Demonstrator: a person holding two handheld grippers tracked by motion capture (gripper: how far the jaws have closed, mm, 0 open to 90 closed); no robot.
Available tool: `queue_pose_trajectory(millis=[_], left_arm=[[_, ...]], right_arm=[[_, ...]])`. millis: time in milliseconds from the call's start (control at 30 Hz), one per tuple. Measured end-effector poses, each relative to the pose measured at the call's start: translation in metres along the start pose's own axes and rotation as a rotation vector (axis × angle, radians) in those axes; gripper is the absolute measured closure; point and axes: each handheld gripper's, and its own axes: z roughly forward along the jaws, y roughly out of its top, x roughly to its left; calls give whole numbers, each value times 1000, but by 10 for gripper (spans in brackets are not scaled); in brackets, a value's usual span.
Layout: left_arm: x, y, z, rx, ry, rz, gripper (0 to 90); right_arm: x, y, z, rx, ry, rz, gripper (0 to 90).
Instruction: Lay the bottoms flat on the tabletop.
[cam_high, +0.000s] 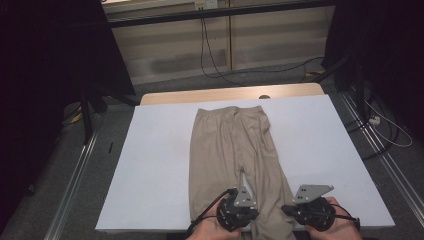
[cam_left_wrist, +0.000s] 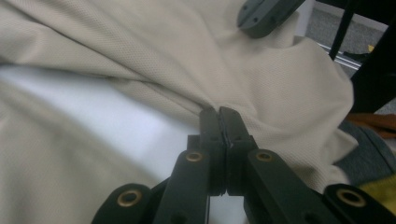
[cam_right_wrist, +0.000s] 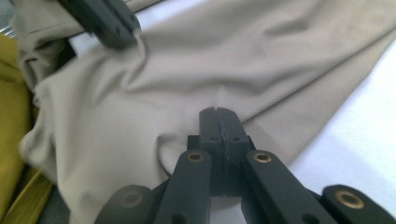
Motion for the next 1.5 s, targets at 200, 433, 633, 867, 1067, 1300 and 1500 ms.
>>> queue_pose_trajectory(millis=[200,433,633,867,1067,1300,1500], left_arm=[[3,-15,-16,-23,-22,-58,879],[15,-14,-21,-62,19,-90,783],[2,-9,1,-13,38,-14,661],[0,-8,4,-17,41,-2,680],[1,-9,3,-26,22,-20,649],[-4,-8,4,-8,-7,17,875],[-9,-12,-2,17,-16,-9,900]], right_arm=[[8,-4,-5,8,19,-23,900],[-7,1,-8,-71,-22,62,754],[-30,16,16,-55,-105,102,655],[-32,14,18,-13,-132,67,900],[-46,-1,3,-1,-188,104,900],[-50,-8,-3,2,-183,137,899],[-46,-7,-3,-19,-166,134,801]])
